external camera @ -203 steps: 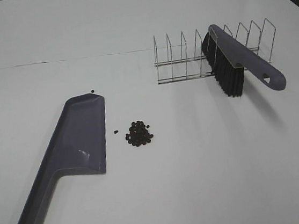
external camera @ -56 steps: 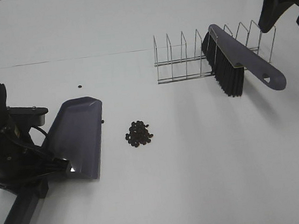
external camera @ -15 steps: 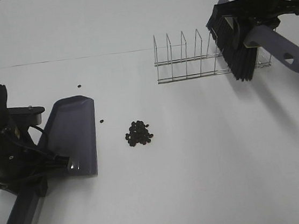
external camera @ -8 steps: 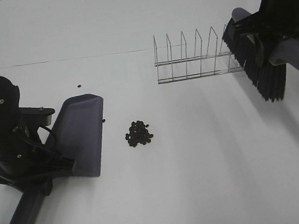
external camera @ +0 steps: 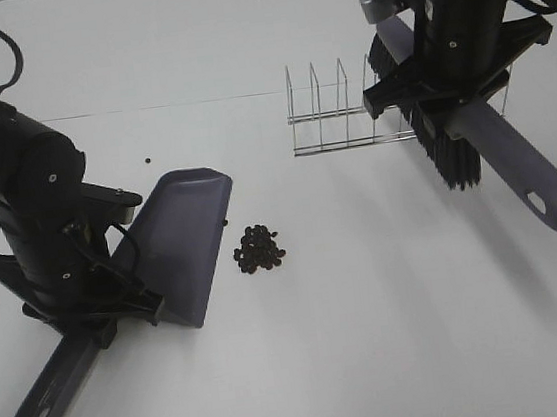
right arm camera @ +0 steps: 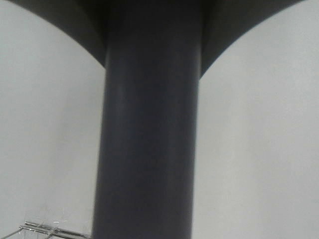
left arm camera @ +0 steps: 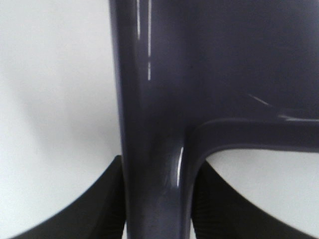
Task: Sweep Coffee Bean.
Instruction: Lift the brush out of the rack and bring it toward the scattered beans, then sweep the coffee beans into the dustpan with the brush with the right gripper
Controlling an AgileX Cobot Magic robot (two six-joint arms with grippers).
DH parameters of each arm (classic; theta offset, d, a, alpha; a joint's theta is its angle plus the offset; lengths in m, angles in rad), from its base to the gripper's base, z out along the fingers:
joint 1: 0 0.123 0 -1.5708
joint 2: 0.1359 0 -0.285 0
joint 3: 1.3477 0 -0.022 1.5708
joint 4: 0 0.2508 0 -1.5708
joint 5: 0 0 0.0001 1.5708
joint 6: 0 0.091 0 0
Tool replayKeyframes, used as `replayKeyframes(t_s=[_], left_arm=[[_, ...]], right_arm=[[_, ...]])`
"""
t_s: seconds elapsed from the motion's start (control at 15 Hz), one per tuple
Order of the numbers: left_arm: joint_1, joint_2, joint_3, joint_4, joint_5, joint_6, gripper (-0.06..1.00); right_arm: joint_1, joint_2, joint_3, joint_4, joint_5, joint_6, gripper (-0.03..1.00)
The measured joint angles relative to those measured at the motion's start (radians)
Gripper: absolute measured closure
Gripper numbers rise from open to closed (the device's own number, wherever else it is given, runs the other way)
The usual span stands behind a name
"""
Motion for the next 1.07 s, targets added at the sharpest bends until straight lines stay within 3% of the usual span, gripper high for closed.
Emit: replayKeyframes(t_s=[0.47,0.67,0.87,1.07], left_arm=[[-0.01,0.003,-0.003,0.047,0.001,-0.044,0.63],[-0.01,0.003,-0.003,0.053,-0.001,-0.04,0.63],[-0.01,0.003,-0.003,0.06,-0.005,-0.033,0.63],[-0.01,0.004,-0.003,0.06,-0.006,-0.033,0.63]], right_arm=[[0.141,0.149,0.002,-0.012,0.021,0.053,0.68],[0.227,0.218,-0.009,0.037,-0.016,0.073,0.68],[0.26,0.288,-0.09,0.169,-0.016,0.067,0.68],[0.261,0.333,-0.166,0.397,-0.054,0.023,0.68]])
